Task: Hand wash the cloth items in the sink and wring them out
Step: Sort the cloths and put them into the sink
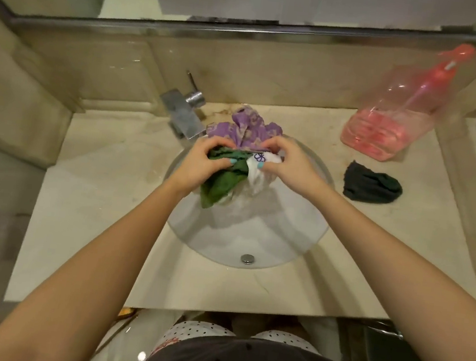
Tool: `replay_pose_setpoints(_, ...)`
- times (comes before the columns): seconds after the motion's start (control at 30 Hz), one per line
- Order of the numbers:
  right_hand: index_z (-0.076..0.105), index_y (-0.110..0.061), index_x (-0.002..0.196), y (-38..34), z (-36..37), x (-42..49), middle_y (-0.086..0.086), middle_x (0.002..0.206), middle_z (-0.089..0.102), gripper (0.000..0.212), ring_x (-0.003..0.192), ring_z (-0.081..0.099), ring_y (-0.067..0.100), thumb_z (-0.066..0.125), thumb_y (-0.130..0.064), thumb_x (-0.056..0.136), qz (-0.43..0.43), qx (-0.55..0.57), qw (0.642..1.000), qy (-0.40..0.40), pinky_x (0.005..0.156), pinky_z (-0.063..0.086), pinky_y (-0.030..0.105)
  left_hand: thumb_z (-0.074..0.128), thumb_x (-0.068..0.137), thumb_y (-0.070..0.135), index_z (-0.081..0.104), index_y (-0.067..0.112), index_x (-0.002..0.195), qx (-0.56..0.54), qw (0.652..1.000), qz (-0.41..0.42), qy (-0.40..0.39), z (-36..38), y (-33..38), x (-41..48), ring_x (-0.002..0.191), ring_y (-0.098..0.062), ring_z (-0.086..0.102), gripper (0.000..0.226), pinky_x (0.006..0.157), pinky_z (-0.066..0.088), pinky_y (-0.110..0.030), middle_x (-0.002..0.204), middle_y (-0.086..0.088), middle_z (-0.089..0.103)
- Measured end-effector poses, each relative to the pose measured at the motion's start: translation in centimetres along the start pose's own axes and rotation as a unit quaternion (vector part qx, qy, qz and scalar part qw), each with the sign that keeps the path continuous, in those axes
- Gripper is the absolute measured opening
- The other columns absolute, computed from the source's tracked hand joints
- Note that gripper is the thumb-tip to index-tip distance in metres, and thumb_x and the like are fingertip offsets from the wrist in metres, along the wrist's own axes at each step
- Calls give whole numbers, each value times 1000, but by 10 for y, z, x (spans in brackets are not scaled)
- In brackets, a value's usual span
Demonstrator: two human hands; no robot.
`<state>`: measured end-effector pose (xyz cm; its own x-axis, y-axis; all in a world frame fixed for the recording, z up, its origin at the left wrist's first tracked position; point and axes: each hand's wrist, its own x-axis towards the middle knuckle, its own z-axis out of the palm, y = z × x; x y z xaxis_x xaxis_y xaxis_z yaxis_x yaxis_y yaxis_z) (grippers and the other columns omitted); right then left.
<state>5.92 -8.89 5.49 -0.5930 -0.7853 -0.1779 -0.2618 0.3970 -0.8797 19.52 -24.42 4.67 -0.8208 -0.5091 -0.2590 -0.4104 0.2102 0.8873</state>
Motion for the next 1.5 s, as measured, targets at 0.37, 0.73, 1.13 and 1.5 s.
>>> replay_pose_setpoints(0.37,61,-13,126,107,-18,-44,11,134,51,32,119,53,27,55,-12,95,196,-136,971,29,96,37,26,60,92,18,58,13,129,228,967,42,-110,70,-32,36,116,-23,54,37,94,39,-29,126,-6,58)
replay_pose_setpoints(0.73,56,-9,133,179,-173,-70,14,130,55,37,119,45,34,49,-15,97,196,-280,926,162,100,37,38,48,100,30,44,16,142,319,903,182,-222,260,71,122,129,-30,39,45,102,35,-38,140,-11,49)
replay_pose_setpoints(1.13,70,-13,91,210,-177,-60,5,82,68,9,77,61,22,63,-18,90,210,-100,963,137,72,50,36,70,87,18,72,14,86,142,966,25,-216,283,50,125,84,-18,59,5,80,51,-36,85,-1,65)
replay_pose_setpoints(1.5,70,-8,96,133,-168,-39,1,96,67,16,95,55,16,57,-16,95,52,-107,978,171,82,41,29,52,100,22,57,14,91,23,988,20,-151,197,96,98,59,-1,50,12,54,40,-12,74,2,58)
